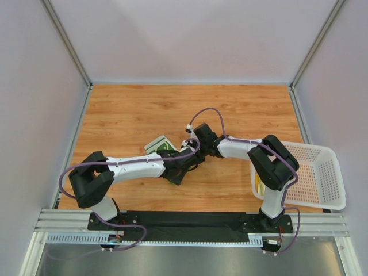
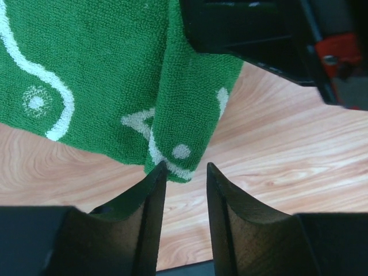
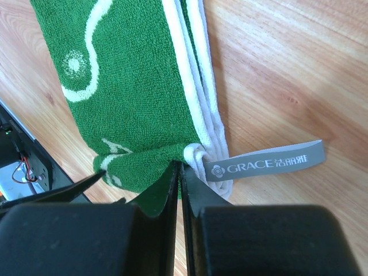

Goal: Roll the towels

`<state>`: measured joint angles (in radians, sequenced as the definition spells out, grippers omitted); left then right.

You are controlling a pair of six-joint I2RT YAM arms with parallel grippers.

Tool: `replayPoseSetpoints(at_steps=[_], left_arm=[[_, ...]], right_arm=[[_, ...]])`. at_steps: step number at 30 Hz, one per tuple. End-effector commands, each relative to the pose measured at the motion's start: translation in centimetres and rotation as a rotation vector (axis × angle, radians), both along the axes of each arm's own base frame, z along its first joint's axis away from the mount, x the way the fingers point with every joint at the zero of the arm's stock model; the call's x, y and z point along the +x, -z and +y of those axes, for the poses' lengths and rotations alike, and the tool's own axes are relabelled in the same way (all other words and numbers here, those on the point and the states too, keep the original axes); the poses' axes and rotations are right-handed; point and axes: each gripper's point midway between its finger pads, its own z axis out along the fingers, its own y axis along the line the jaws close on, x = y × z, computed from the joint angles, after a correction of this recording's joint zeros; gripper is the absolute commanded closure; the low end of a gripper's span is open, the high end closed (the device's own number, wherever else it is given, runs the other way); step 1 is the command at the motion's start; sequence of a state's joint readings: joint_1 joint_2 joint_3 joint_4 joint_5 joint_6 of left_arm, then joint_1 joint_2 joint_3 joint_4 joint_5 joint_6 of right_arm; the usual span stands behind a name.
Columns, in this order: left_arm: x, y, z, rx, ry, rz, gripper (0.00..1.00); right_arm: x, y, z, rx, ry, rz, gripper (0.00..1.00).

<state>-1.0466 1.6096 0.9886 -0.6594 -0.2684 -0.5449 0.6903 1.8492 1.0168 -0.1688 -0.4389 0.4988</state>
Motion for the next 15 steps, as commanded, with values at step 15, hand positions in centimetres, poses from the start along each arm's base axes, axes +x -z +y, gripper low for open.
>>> replayPoseSetpoints(at_steps=[15], left_arm=[[-0.4, 6.2, 1.8, 0.038, 0.033, 0.023, 0.52]], right_arm=[[0.1, 4.0, -2.6, -0.182, -0.004, 0.036, 0.96]])
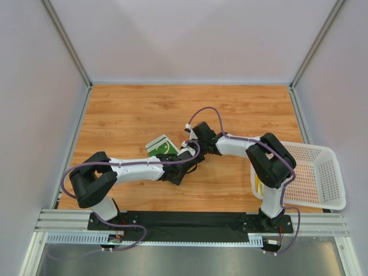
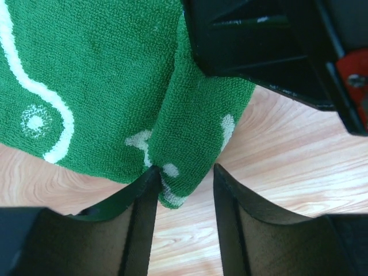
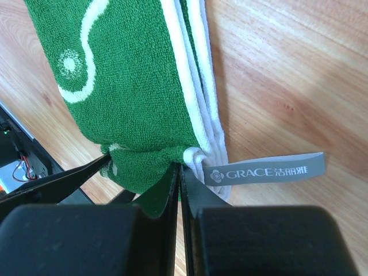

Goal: Roll the towels

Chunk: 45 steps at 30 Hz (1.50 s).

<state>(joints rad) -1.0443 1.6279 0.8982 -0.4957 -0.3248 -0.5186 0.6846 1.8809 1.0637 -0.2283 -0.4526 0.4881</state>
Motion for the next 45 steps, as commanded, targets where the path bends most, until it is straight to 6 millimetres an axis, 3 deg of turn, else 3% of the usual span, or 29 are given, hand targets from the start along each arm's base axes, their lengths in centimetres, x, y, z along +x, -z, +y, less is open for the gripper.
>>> replayPoseSetpoints(at_steps=[1, 10, 13, 16, 20, 24, 31, 36, 39, 41, 43, 45], left_arm=[[-1.7, 4.4, 1.9, 0.045, 0.024, 0.114, 0.57], [-2.2, 6.1, 3.4, 0.068, 0.015, 0.171, 0.92], [-2.8, 5.7, 3.5, 0.065, -0.002, 0.198, 0.95], [-3.8, 4.5, 3.0, 0.034, -0.013, 0.257, 0.96], [-4.8, 1.8, 0.8, -0.058, -0.042, 0.325, 0.97], [-5.6, -0.7, -0.5, -0.09, -0.043, 0.356, 1.0], [-6.9, -4.0, -2.4, -0.149, -0.053, 0.452, 1.0], [-7.9, -5.9, -4.6, -0.257, -0.041, 0.534, 1.0], [-8.6, -5.9, -5.9, -0.323, -0.048, 0.617, 1.0], [-9.3, -6.3, -6.9, -0.388, -0.041, 0.694, 1.0], [-9.1, -6.3, -7.8, -0.454, -0.052, 0.721, 1.0], [-9.0, -6.3, -8.2, -0.499, -0.053, 0.75, 1.0]], right_arm=[[0.0, 3.8, -2.6, -0.165, 0.0, 0.002, 0.96], [0.8, 4.2, -2.9, -0.206, -0.022, -0.008, 0.96], [1.0, 4.0, -3.7, -0.236, -0.007, -0.017, 0.96], [1.6, 3.8, -5.4, -0.315, 0.027, -0.043, 0.96], [2.9, 3.0, -9.0, -0.494, 0.115, -0.089, 0.95], [3.0, 1.7, -12.4, -0.645, 0.169, -0.103, 0.95], [3.1, -2.5, -15.0, -0.722, 0.245, -0.175, 0.93], [2.2, -6.8, -15.6, -0.659, 0.288, -0.219, 0.9], [0.7, -8.8, -14.6, -0.543, 0.276, -0.215, 0.87], [-0.6, -10.5, -12.3, -0.373, 0.226, -0.202, 0.84], [-3.1, -10.5, -10.6, -0.243, 0.15, -0.131, 0.78], [-4.3, -10.9, -10.0, -0.159, 0.146, -0.123, 0.68]])
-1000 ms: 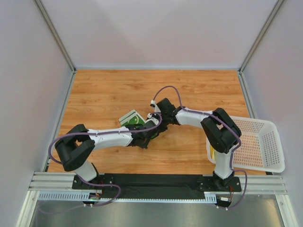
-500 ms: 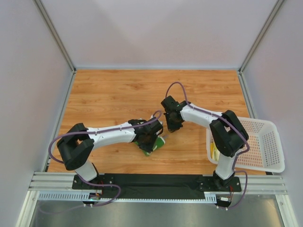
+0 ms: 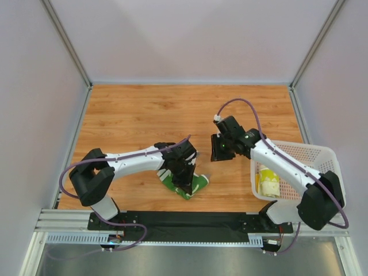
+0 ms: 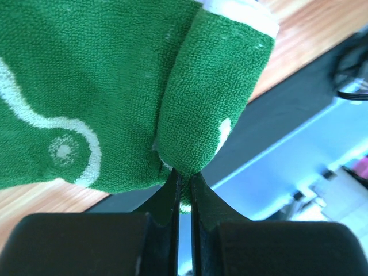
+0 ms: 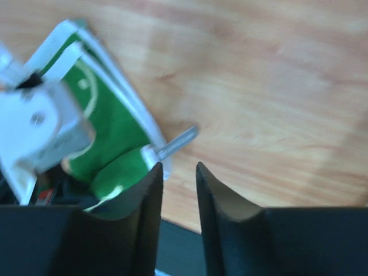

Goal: Roll the towels

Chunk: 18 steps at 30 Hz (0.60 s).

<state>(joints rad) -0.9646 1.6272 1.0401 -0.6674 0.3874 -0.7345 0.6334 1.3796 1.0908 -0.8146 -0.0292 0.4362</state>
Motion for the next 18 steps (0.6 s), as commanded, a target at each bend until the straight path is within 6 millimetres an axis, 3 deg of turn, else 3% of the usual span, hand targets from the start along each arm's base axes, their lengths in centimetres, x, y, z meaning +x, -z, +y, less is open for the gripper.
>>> replayPoseSetpoints(at_steps=[1, 6, 18], left_arm=[[-0.5, -1.4, -2.1, -0.149, -0.042, 0.134, 1.0], [0.3, -1.0, -2.7, -0.272, -0.123, 0.198, 1.0], [1.7, 0.5, -2.9, -0.42, -0.28, 0.351, 1.0]], right_arm=[[-3.7, -0.7, 3.0, 0.231, -0.09, 0.096, 0.66], [-4.9, -1.1, 3.6, 0.327, -0.085, 0.1, 0.63], [-6.4, 0.8, 3.8, 0.364, -0.087, 0.156, 0.63]])
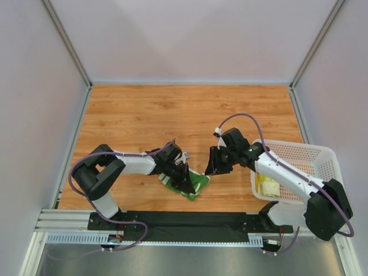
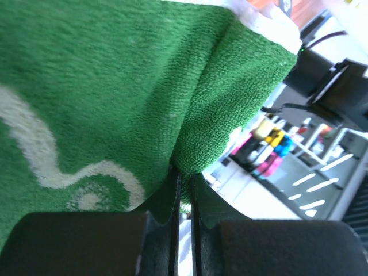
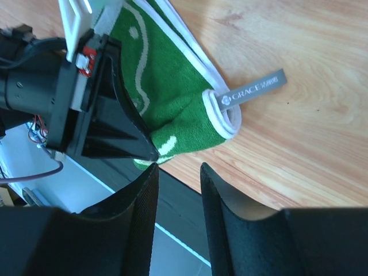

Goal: Roll the towels

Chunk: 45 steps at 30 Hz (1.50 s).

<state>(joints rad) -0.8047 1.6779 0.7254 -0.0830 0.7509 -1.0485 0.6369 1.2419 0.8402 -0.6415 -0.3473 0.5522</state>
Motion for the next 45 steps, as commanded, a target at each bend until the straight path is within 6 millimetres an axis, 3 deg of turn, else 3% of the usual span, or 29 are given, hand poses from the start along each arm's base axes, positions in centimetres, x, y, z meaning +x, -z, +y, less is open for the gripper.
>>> replayPoseSetpoints(at_steps=[1, 11, 17, 26, 31, 36, 45], left_arm=[[1.1, -1.4, -1.1, -0.107, -0.057, 0.05, 1.0], [1.5, 0.1, -0.4, -0.188, -0.161, 0.159, 1.0], [2.3, 0.2, 0.3, -0.23, -0.224, 0.238, 1.0], [2.0, 0.7, 0.6, -0.289, -0.247, 0.284, 1.0], [1.9, 0.7, 0.8, -0.299, -0.253, 0.291, 1.0], [1.8, 1.0, 1.1, -0.294, -0.264, 0.292, 1.0], [1.7, 1.2, 1.1, -0.301, -0.273, 0.299, 1.0]], right_arm=[[-0.3, -0.8, 1.3, 0.097, -0.01, -0.021, 0.63], [-0.2, 2.2, 2.4, 0.187, 0.048, 0.0, 0.53], [-0.3, 4.5, 3.1, 0.188, 0.067, 0.028, 0.52], [-0.2, 7.4, 4.1, 0.171, 0.091, 0.059, 0.51], [0.5, 6.9, 5.2, 0.237, 0.102, 0.018, 0.5], [0.7, 6.4, 4.9, 0.262, 0.132, -0.009, 0.44], [1.1, 5.4, 4.5, 0.342, 0.203, -0.071, 0.42]])
